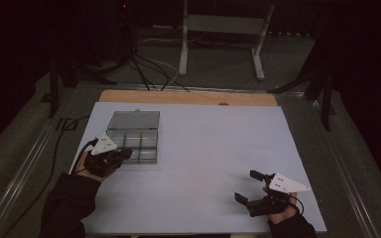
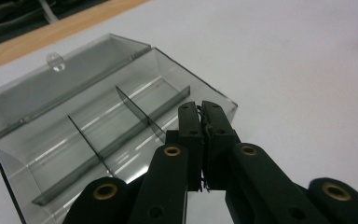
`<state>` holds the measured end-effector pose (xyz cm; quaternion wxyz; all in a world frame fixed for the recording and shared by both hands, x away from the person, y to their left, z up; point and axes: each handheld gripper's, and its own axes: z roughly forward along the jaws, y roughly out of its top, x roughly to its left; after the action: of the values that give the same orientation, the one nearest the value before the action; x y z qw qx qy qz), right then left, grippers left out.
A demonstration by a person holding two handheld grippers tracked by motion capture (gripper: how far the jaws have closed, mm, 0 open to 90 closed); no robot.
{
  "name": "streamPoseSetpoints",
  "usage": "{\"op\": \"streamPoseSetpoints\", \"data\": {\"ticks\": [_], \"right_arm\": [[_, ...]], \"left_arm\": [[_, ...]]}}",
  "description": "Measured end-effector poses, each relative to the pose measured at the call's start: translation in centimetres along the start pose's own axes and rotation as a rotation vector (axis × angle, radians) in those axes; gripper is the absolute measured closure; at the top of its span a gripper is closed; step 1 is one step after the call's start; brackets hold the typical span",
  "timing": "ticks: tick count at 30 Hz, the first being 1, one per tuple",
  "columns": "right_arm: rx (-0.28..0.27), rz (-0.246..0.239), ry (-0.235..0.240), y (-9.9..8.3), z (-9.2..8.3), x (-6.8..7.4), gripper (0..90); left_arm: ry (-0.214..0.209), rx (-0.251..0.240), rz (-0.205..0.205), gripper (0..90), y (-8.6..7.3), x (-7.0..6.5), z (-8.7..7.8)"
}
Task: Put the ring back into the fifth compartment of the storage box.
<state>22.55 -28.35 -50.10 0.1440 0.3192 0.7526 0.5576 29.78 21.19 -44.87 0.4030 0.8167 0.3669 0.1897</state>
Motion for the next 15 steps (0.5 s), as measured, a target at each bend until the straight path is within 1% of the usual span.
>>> {"op": "streamPoseSetpoints", "data": {"ticks": [3,6,10,12,15], "right_arm": [[0.001,0.001,0.001,0.0,0.0,0.0,0.0],[0.001,0.001,0.002,0.0,0.0,0.0,0.0],[0.001,0.001,0.001,0.0,0.0,0.0,0.0],[0.0,0.002,0.001,0.0,0.0,0.0,0.0],[0.001,0.001,0.001,0.0,0.0,0.0,0.0]], "left_arm": [[0.013,-0.002,0.003,89.6,0.3,-0.1,0.3],[0.014,-0.005,0.003,89.6,0.5,0.1,0.7],[0.021,0.003,-0.002,89.6,0.4,0.6,1.2],[0.018,0.003,-0.015,89.6,0.4,0.9,1.5],[0.026,0.007,-0.019,89.6,0.3,1.3,2.0]]}}
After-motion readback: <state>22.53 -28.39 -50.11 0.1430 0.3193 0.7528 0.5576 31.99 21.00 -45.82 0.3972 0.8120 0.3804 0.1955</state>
